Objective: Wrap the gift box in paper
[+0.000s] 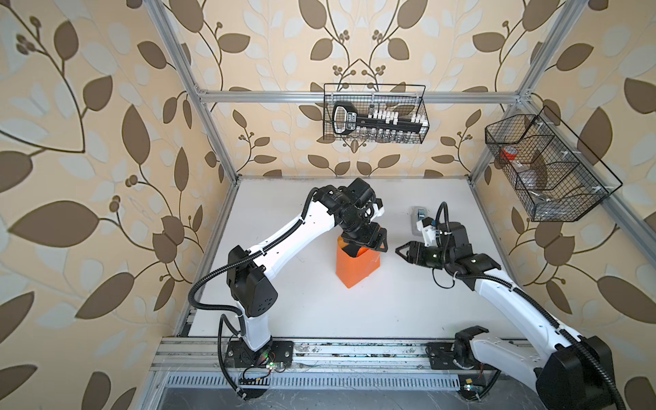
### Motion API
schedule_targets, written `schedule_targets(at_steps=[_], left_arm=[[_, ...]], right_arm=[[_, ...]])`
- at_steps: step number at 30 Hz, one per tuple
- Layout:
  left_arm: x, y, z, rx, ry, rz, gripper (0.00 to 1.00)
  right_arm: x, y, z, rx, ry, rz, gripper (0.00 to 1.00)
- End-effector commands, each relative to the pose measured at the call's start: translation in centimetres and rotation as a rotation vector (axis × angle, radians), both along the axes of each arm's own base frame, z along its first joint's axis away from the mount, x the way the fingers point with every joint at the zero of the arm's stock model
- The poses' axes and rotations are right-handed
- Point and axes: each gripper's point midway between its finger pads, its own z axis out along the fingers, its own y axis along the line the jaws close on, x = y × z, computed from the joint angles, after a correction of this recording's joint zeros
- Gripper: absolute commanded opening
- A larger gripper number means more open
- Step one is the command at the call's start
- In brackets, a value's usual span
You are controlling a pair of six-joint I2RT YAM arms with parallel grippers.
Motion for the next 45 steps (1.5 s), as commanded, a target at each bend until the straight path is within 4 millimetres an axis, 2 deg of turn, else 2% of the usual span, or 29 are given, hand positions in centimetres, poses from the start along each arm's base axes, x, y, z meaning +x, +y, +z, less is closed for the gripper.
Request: schedule_targets(at_steps=[1,4,6,7,8,9,10,11,12,13,16,20,23,25,28,31,34,36,37,41,45], left_arm=[[0.4,3.2,5.2,0.02,-0.149,0.108,0.8],[1.5,6.7,7.5,0.112,-0.289,0.216,0.78],[1.7,8.2,6.9,0.192,-0.321,0.22,0.75],[1.8,8.5,6.2,0.228,-0.307,0.212,0.66],[1.8,8.3,5.8,0.226,-0.276,0.202,0.5],[1.7,7.6,5.8,0.193,-0.242,0.183,0.39],[1.6,6.6,5.3,0.165,-0.199,0.157,0.29],[1.6,5.7,4.8,0.145,-0.169,0.136,0.21],[1.5,4.9,4.4,0.132,-0.143,0.116,0.15],[1.7,4.3,4.0,0.129,-0.12,0.099,0.11],[2.6,3.5,2.6,0.16,-0.096,0.08,0.09],[3.9,3.4,0.1,0.244,-0.086,0.077,0.08],[4.1,3.1,-1.6,0.274,-0.046,0.06,0.07],[4.1,3.2,-2.4,0.302,-0.028,0.059,0.07],[3.8,3.1,-3.3,0.301,0.001,0.051,0.07],[3.5,2.8,-4.3,0.297,0.027,0.043,0.06],[3.1,2.7,-5.4,0.296,0.062,0.031,0.06],[2.5,2.4,-6.3,0.283,0.094,0.017,0.06],[2.0,2.6,-7.4,0.298,0.125,0.012,0.06],[0.3,4.2,-11.4,0.382,0.211,0.009,0.05],[-1.0,4.9,-13.6,0.397,0.262,0.024,0.05]], right_arm=[[1.0,0.5,2.8,-0.021,-0.033,0.04,0.67],[1.8,1.8,4.9,-0.057,-0.056,0.096,0.72],[2.2,2.7,6.2,-0.098,-0.083,0.124,0.73],[2.3,3.0,6.8,-0.122,-0.094,0.134,0.7],[2.4,3.2,7.4,-0.134,-0.101,0.143,0.63],[2.6,3.3,7.9,-0.137,-0.104,0.147,0.54],[2.7,3.3,8.3,-0.143,-0.108,0.151,0.42],[2.8,3.2,8.4,-0.156,-0.101,0.151,0.35],[3.1,3.2,9.0,-0.163,-0.105,0.148,0.33],[3.2,3.2,8.9,-0.169,-0.098,0.15,0.36],[3.1,4.0,8.9,-0.181,-0.092,0.176,0.45],[3.0,5.7,8.1,-0.2,-0.075,0.221,0.54],[2.9,6.5,6.8,-0.222,-0.039,0.254,0.54],[2.7,6.4,6.7,-0.239,-0.042,0.254,0.53],[2.3,5.8,7.6,-0.248,-0.077,0.233,0.43],[1.7,5.4,8.2,-0.241,-0.095,0.222,0.43],[1.4,5.5,7.2,-0.217,-0.066,0.215,0.45],[1.6,5.8,6.8,-0.195,-0.066,0.212,0.49],[1.4,5.9,5.6,-0.193,-0.039,0.218,0.52],[1.5,5.9,4.4,-0.199,-0.017,0.217,0.57],[1.7,6.2,3.8,-0.184,-0.005,0.23,0.56]])
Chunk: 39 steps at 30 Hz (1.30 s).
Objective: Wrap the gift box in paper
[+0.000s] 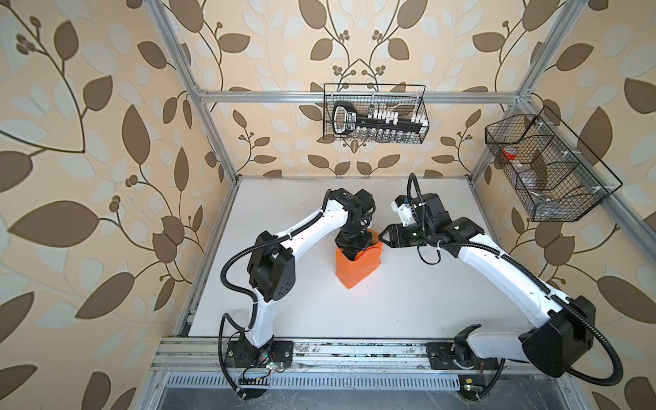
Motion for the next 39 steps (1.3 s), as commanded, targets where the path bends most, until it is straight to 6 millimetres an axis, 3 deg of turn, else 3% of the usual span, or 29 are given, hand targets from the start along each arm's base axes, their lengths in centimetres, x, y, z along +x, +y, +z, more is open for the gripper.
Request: schedule_targets(at_steps=[1,4,9,14,17,20,24,27,29,32,35,39], left_arm=[[-2.3,1.6,-3.2,0.087,0.103,0.008,0.05],[-2.2,1.4,-2.8,0.071,0.087,0.019,0.05],[-0.7,-0.1,0.7,-0.007,0.019,0.029,0.06],[1.4,-1.6,6.8,-0.113,-0.116,0.048,0.14],[2.5,-1.5,11.7,-0.167,-0.231,0.081,0.3],[3.0,0.2,15.7,-0.17,-0.354,0.139,0.42],[2.4,6.0,18.5,-0.096,-0.52,0.333,0.46],[-0.2,9.7,15.8,-0.144,-0.556,0.487,0.44],[-2.1,12.0,11.5,-0.172,-0.502,0.61,0.41],[-3.9,13.4,5.1,-0.214,-0.386,0.731,0.36],[-4.0,12.2,0.9,-0.265,-0.296,0.759,0.33],[-2.7,9.9,-2.3,-0.249,-0.21,0.734,0.31]], right_arm=[[0.3,0.6,0.0,0.026,-0.003,0.021,0.55],[0.3,0.6,0.1,0.032,-0.006,0.023,0.55],[0.7,0.5,0.8,0.057,-0.012,0.016,0.59],[1.1,0.0,1.2,0.09,-0.009,0.008,0.64],[1.5,-0.5,1.4,0.123,-0.005,-0.002,0.67],[2.1,-1.3,1.0,0.16,0.003,-0.029,0.67],[3.8,-2.8,-1.3,0.221,0.046,-0.1,0.61],[4.9,-3.0,-4.3,0.205,0.087,-0.128,0.56],[5.3,-2.6,-6.7,0.196,0.129,-0.131,0.52],[5.5,-2.5,-9.7,0.185,0.169,-0.149,0.5],[5.1,-2.3,-12.0,0.175,0.201,-0.155,0.49],[3.7,-1.2,-13.5,0.186,0.217,-0.146,0.48]])
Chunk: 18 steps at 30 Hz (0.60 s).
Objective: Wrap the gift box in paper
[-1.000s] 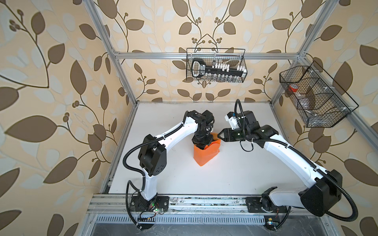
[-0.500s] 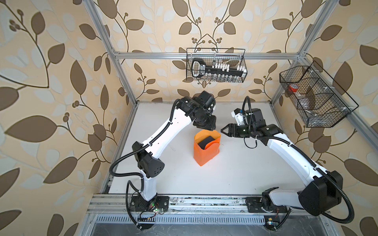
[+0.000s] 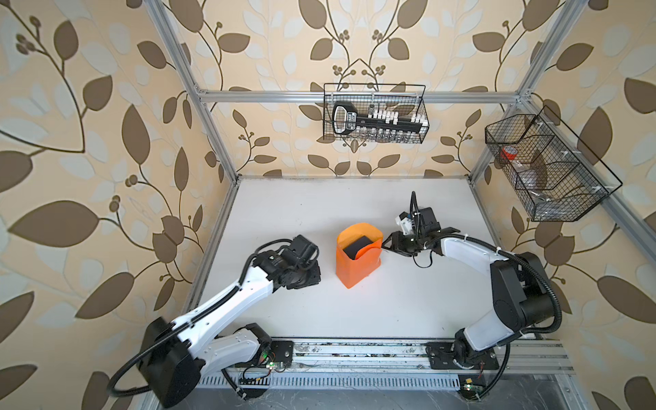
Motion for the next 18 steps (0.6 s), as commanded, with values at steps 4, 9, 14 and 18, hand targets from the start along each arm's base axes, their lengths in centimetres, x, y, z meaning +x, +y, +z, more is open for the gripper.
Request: schedule_targets(at_steps=[4,9,14,18], left_arm=[[5.5,-3.8,-0.1,-0.161,-0.052,0.055,0.3],[7.4,-4.0,-1.6,-0.205,-0.02,0.05,0.29],[8.4,-5.2,-1.8,-0.224,-0.003,-0.008,0.29],[8.5,-5.0,-1.0,-0.2,0.004,-0.01,0.29]], right_arm=[[-1.9,3.0,-0.6,0.05,-0.028,0.027,0.47],[-4.7,3.8,-0.6,0.076,-0.036,0.019,0.45],[-7.6,3.8,0.2,0.077,-0.058,0.025,0.45],[-8.6,2.4,0.4,0.051,-0.058,0.013,0.51]])
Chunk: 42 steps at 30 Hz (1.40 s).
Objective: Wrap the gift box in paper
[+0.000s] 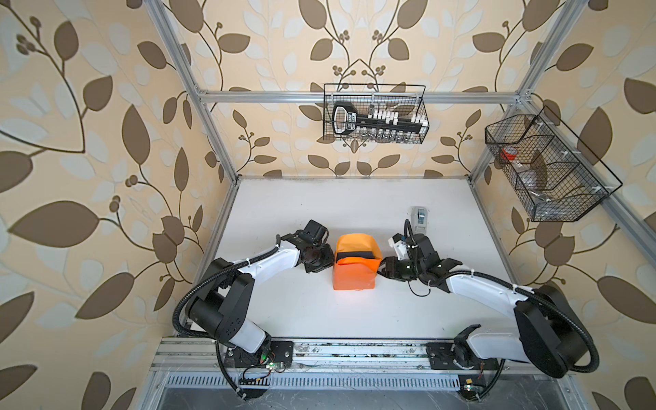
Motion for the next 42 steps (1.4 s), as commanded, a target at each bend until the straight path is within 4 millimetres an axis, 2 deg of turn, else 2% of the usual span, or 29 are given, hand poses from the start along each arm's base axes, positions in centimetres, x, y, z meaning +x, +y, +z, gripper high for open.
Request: schedule_targets(at_steps=[1,6,7,9,13,16,18,20,23,26,29,31,34,37,40,42], left_arm=[[0.6,-0.1,2.7,-0.009,-0.054,-0.025,0.32],[-1.3,3.3,7.2,0.043,-0.118,0.02,0.59],[-1.7,3.7,8.4,0.049,-0.136,0.017,0.69],[-2.3,4.2,11.0,0.048,-0.173,0.008,0.97],[-2.3,3.1,15.8,-0.041,-0.263,-0.034,0.99],[-1.7,1.8,17.9,-0.089,-0.273,-0.073,0.99],[-1.2,1.0,17.9,-0.084,-0.257,-0.107,0.99],[-1.0,1.7,17.0,-0.026,-0.249,-0.099,0.99],[-1.7,2.2,15.9,-0.061,-0.315,-0.083,0.93],[-3.3,3.1,14.5,-0.088,-0.388,-0.081,0.89],[-5.1,3.4,13.0,-0.132,-0.431,-0.104,0.9],[-6.1,3.3,12.0,-0.164,-0.444,-0.122,0.91],[-7.4,2.7,10.9,-0.232,-0.464,-0.158,0.92],[-8.2,2.5,9.8,-0.241,-0.498,-0.173,0.93],[-8.3,1.9,9.4,-0.212,-0.539,-0.194,0.95],[-8.0,1.1,9.3,-0.182,-0.558,-0.222,0.95]], right_arm=[[-0.3,-1.7,0.2,-0.031,0.002,-0.044,0.54],[0.7,-4.3,5.3,-0.067,-0.102,-0.093,0.67],[0.9,-4.6,6.7,-0.078,-0.129,-0.097,0.7],[1.4,-4.9,9.4,-0.084,-0.178,-0.107,0.73],[1.9,-3.5,13.2,-0.041,-0.219,-0.095,0.76],[2.5,-2.0,14.3,-0.058,-0.235,-0.084,0.76],[2.9,-1.1,14.4,-0.051,-0.237,-0.08,0.75],[3.0,-0.6,14.6,-0.031,-0.248,-0.073,0.73],[2.6,-1.0,15.2,0.025,-0.335,-0.06,0.73],[1.2,-2.8,14.5,0.027,-0.412,-0.039,0.7],[-0.9,-4.6,13.6,0.003,-0.477,-0.021,0.77],[-2.2,-4.9,12.5,-0.014,-0.482,0.011,0.79],[-3.9,-4.3,10.2,0.004,-0.447,0.075,0.81],[-5.7,-2.6,8.5,0.012,-0.47,0.164,0.82],[-7.1,-1.0,8.5,-0.004,-0.582,0.224,0.84],[-6.9,-0.7,9.3,-0.041,-0.677,0.208,0.87]])
